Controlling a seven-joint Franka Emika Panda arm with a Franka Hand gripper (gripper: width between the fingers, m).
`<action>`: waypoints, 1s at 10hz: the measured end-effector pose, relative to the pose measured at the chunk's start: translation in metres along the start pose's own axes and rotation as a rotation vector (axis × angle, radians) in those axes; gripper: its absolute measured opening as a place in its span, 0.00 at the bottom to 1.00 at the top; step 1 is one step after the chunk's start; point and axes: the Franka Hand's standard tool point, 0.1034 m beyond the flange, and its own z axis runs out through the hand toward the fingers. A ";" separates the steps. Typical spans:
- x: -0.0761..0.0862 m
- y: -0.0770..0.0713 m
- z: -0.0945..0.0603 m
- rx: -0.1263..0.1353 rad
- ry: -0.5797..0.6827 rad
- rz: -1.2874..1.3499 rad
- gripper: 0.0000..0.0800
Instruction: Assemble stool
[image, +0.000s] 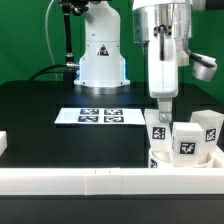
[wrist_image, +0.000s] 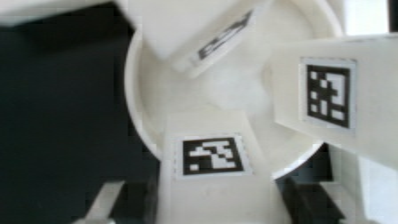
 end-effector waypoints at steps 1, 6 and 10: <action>-0.001 0.000 0.000 0.010 -0.009 0.122 0.42; -0.001 0.001 0.000 0.009 -0.032 0.360 0.42; -0.001 0.003 0.000 0.050 -0.093 0.577 0.42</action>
Offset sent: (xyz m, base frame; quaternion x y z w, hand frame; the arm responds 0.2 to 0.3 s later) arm 0.0000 0.0000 0.0000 0.0000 0.0000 0.1938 0.9810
